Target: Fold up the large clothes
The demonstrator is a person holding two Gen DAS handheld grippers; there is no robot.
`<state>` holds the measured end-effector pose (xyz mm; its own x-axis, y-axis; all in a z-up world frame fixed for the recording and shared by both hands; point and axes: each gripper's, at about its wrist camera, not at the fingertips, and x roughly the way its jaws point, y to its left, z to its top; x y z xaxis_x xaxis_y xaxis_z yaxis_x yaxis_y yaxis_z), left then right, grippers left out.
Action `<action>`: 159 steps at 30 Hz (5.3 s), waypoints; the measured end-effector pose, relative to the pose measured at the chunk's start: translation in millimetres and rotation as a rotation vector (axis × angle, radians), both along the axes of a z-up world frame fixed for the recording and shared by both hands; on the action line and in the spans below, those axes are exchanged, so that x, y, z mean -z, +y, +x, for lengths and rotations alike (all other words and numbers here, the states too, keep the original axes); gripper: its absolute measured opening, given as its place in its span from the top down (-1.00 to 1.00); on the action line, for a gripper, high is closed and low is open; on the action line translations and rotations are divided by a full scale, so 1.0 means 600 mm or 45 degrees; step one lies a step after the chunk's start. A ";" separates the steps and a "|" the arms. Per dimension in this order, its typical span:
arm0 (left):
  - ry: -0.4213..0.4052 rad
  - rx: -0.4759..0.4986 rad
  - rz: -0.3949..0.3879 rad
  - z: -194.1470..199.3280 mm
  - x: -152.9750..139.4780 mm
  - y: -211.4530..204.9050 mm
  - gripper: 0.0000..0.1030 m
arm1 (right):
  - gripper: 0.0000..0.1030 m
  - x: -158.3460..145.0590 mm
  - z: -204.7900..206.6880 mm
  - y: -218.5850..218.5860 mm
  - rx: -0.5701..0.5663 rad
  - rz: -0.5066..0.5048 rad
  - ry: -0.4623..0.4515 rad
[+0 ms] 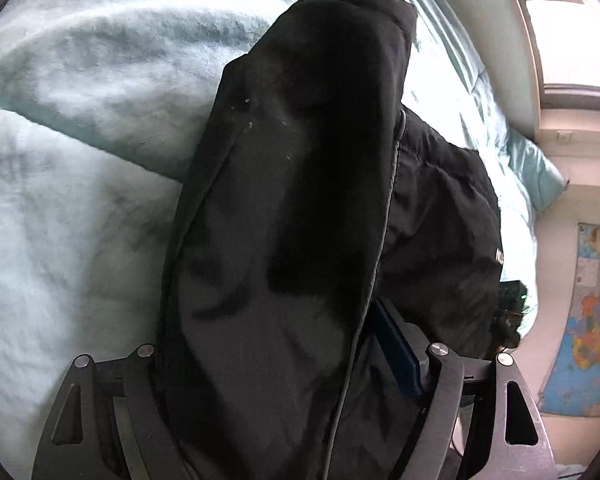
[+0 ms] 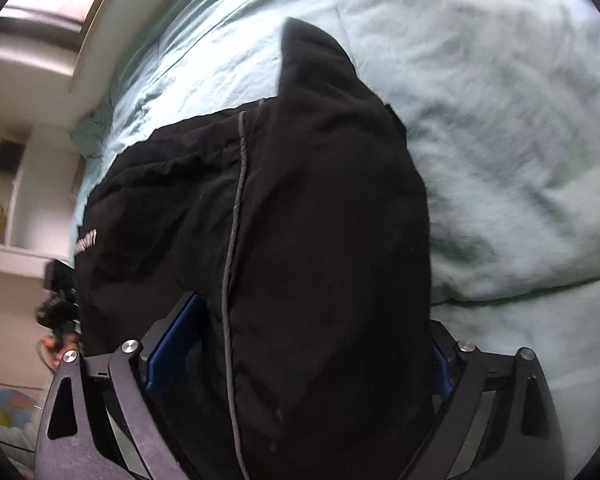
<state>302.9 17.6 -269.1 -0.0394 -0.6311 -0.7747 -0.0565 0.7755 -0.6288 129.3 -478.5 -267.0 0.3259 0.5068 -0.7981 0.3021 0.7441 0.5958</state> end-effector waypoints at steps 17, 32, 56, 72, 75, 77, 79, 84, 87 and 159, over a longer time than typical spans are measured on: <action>-0.076 0.084 -0.003 0.004 -0.009 -0.021 -0.52 | -0.52 -0.029 -0.012 0.031 -0.213 -0.038 -0.047; -0.137 0.038 0.056 -0.015 -0.020 -0.010 -0.21 | -0.47 -0.031 -0.022 0.043 -0.128 -0.073 -0.084; -0.805 0.150 0.109 -0.048 -0.335 -0.135 0.35 | 0.27 -0.353 -0.009 0.074 -0.097 -0.575 -0.397; -0.578 -0.092 0.172 0.136 -0.153 -0.114 0.36 | 0.27 -0.217 0.221 -0.050 0.021 -0.536 -0.208; -0.542 -0.084 0.170 0.145 -0.131 -0.102 0.36 | 0.24 -0.195 0.231 -0.078 0.067 -0.483 -0.167; -0.524 -0.072 0.174 0.149 -0.122 -0.096 0.30 | 0.17 -0.181 0.224 -0.090 0.086 -0.456 -0.150; -0.514 -0.065 0.180 0.157 -0.112 -0.074 0.25 | 0.10 -0.170 0.219 -0.108 0.126 -0.412 -0.145; -0.459 -0.103 0.213 0.162 -0.105 -0.056 0.04 | -0.22 -0.169 0.214 -0.142 0.230 -0.428 -0.121; -0.435 -0.184 0.199 0.160 -0.104 0.005 -0.09 | -0.29 -0.193 0.184 -0.161 0.320 -0.467 -0.108; -1.255 -0.015 0.776 -0.471 -0.616 -0.105 -0.49 | -0.67 -0.608 -0.227 0.385 0.177 -0.877 -0.434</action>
<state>20.1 -45.5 100.7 0.7541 -0.1389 -0.6419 0.2408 0.9678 0.0733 -7.1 -247.5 97.8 0.6338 -0.1300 -0.7625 0.3026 0.9489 0.0898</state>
